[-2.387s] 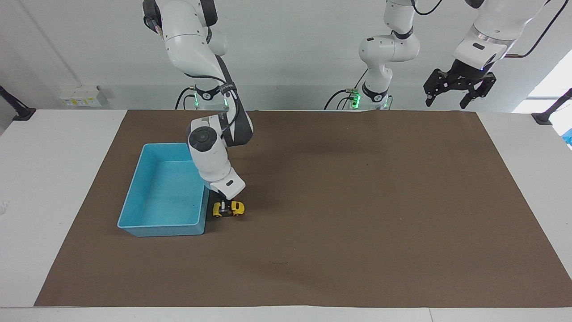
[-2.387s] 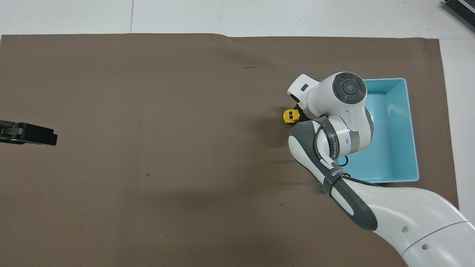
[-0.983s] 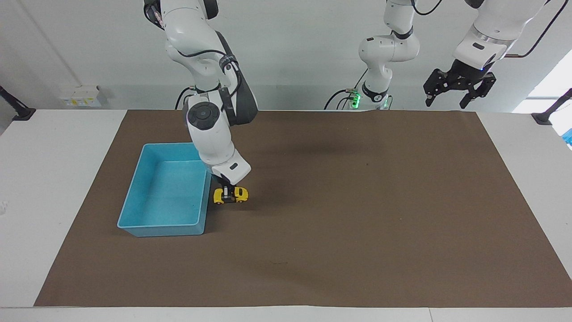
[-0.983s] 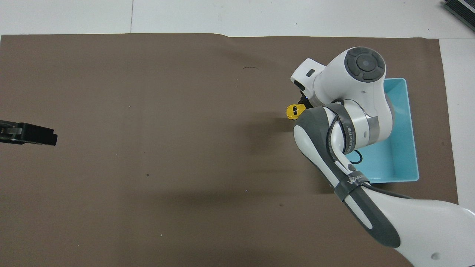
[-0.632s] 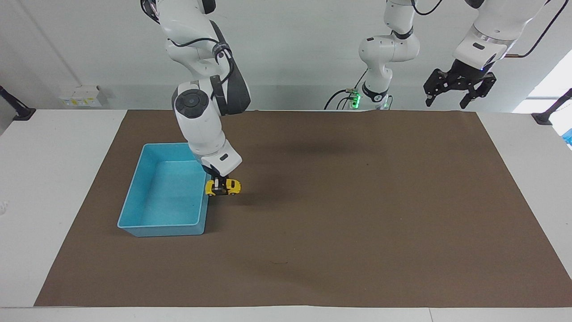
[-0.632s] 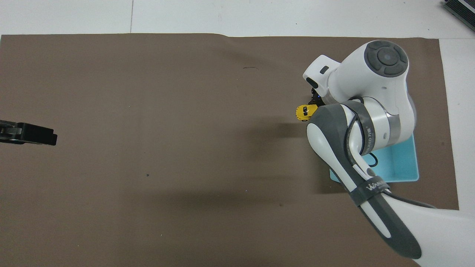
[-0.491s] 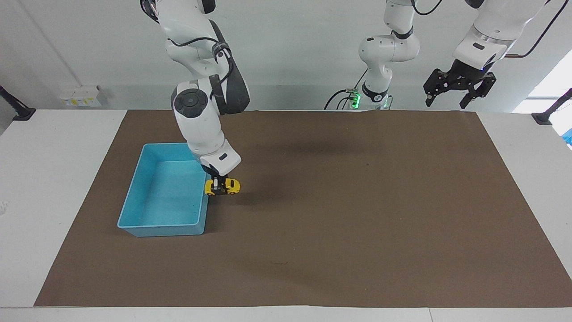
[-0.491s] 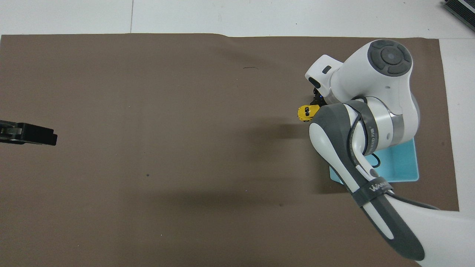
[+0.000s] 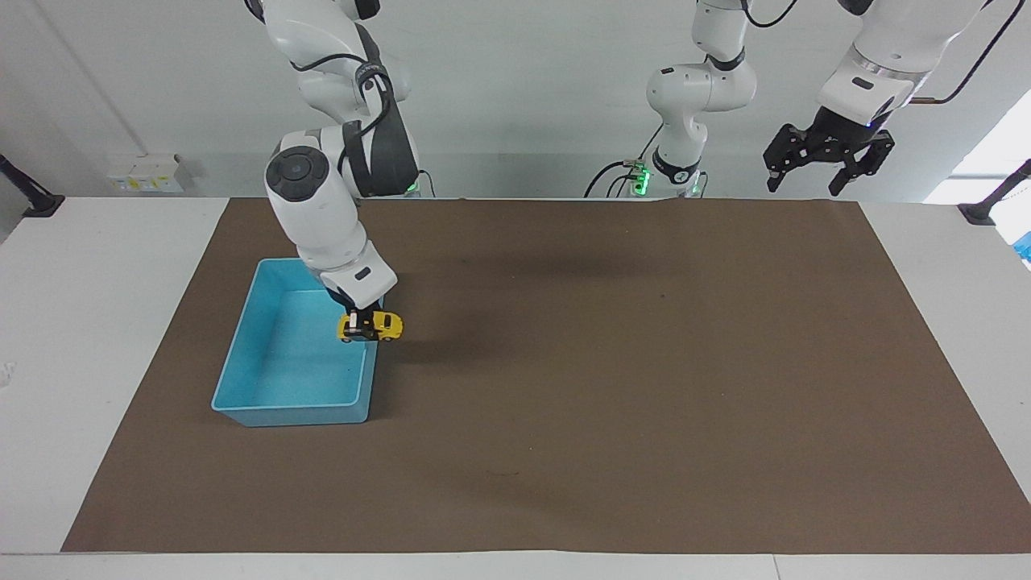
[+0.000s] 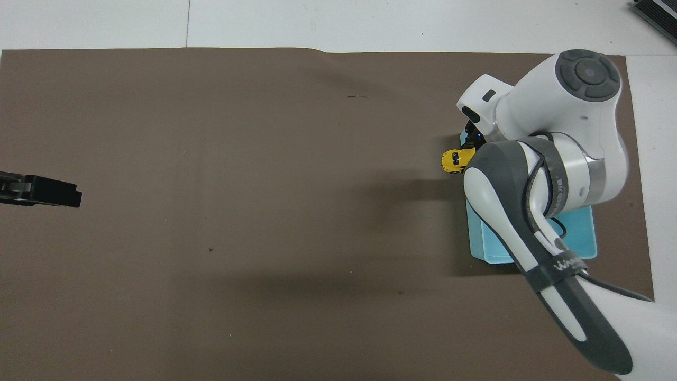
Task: Wind up and store yellow beetle car
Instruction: 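Lower the car into the blue box and open the right gripper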
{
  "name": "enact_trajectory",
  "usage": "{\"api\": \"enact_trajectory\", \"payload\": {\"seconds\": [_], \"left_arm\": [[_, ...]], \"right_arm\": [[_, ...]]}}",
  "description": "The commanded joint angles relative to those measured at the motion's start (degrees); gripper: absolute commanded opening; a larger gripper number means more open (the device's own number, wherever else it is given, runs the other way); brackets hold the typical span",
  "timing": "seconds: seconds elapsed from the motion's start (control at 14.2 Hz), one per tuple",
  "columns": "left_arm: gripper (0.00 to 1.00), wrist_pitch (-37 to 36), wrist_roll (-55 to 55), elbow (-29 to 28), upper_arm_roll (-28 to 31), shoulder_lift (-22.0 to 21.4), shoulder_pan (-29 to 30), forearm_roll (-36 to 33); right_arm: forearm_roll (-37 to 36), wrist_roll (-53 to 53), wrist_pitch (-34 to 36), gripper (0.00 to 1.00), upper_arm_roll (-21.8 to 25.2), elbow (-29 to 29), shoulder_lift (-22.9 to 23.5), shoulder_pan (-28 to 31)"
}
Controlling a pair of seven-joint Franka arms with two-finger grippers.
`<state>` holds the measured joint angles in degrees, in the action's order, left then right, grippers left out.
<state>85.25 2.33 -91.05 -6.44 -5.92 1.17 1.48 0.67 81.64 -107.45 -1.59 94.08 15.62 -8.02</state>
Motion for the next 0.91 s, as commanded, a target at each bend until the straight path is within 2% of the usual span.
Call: {"api": "enact_trajectory", "payload": {"seconds": [0.0,0.35,0.84], "left_arm": [[1.0,-1.1,0.4,0.4,-0.5,-0.4,1.1,0.9],[1.0,-1.1,0.4,0.4,-0.5,-0.4,1.1,0.9],[1.0,-1.1,0.4,0.4,-0.5,-0.4,1.1,0.9]], "right_arm": [[-0.1,4.5,2.4,0.08,-0.3,0.8,-1.4,2.6],[0.0,7.7,3.4,0.08,-0.3,2.7,-2.9,5.1],[-0.1,13.7,0.7,0.08,-0.3,5.8,-4.1,10.3]]}}
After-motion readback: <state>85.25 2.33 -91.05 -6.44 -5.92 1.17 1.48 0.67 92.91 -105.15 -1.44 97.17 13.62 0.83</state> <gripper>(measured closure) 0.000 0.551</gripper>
